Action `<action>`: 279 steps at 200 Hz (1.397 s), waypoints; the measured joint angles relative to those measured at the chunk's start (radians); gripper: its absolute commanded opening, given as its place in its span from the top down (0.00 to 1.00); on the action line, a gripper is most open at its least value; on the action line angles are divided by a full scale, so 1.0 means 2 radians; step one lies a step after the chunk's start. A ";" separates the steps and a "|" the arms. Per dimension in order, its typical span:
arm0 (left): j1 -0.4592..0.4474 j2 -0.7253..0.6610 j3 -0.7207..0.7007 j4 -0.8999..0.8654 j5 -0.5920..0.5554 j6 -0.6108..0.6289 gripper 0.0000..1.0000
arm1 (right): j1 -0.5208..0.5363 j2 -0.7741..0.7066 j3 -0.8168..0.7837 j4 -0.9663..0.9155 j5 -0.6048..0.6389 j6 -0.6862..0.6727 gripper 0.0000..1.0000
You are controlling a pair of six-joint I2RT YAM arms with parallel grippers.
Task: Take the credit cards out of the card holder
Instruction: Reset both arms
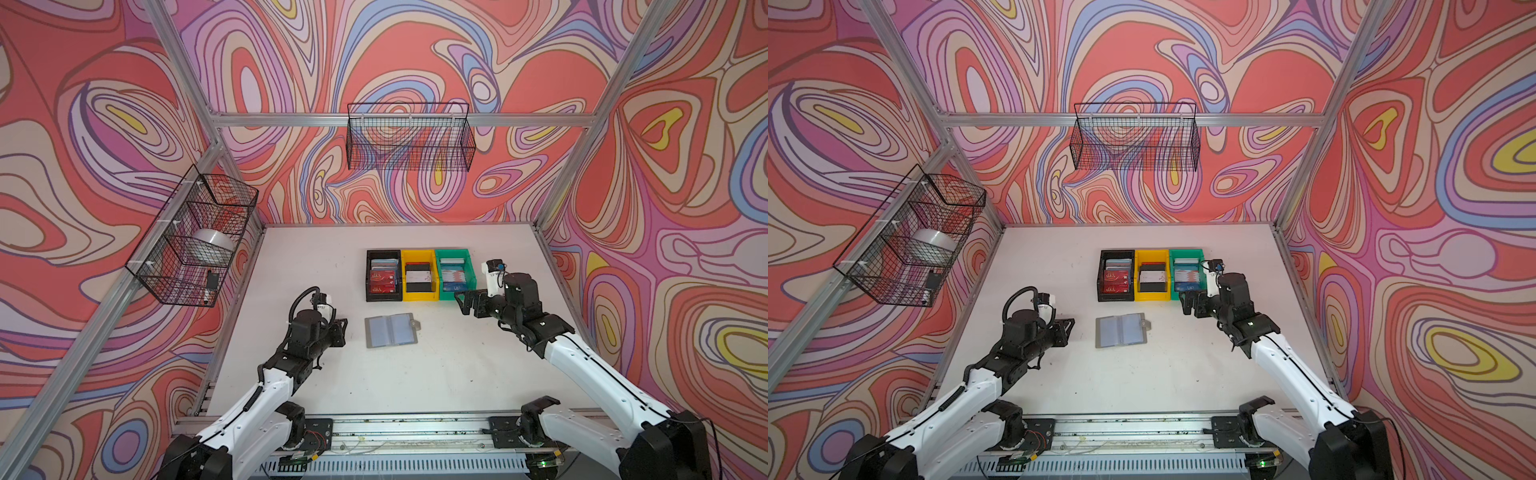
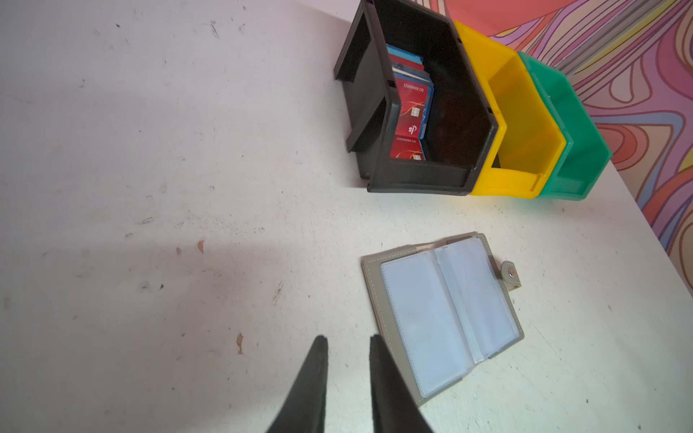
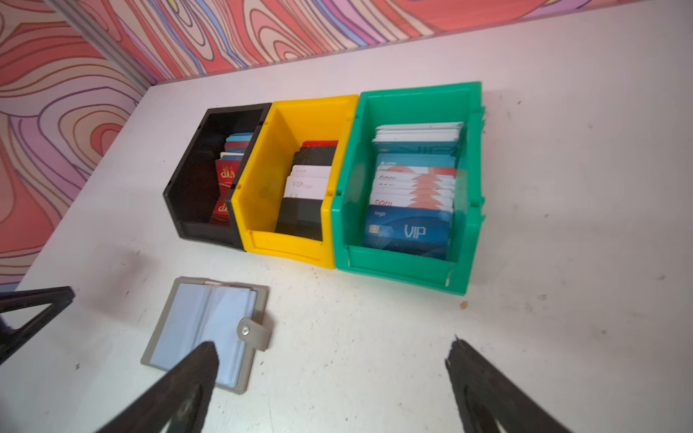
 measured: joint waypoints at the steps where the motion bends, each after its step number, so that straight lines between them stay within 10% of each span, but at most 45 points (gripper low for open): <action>1: 0.000 0.000 0.001 0.000 0.000 0.000 0.71 | 0.000 0.000 0.000 0.000 0.001 0.000 0.02; 205: 0.017 -0.005 0.022 0.019 -0.110 0.063 0.20 | 0.000 -0.043 -0.106 0.180 0.187 -0.105 0.02; 279: 0.034 0.001 0.000 0.118 -0.151 0.172 0.16 | -0.043 0.125 -0.165 0.431 0.201 -0.170 0.02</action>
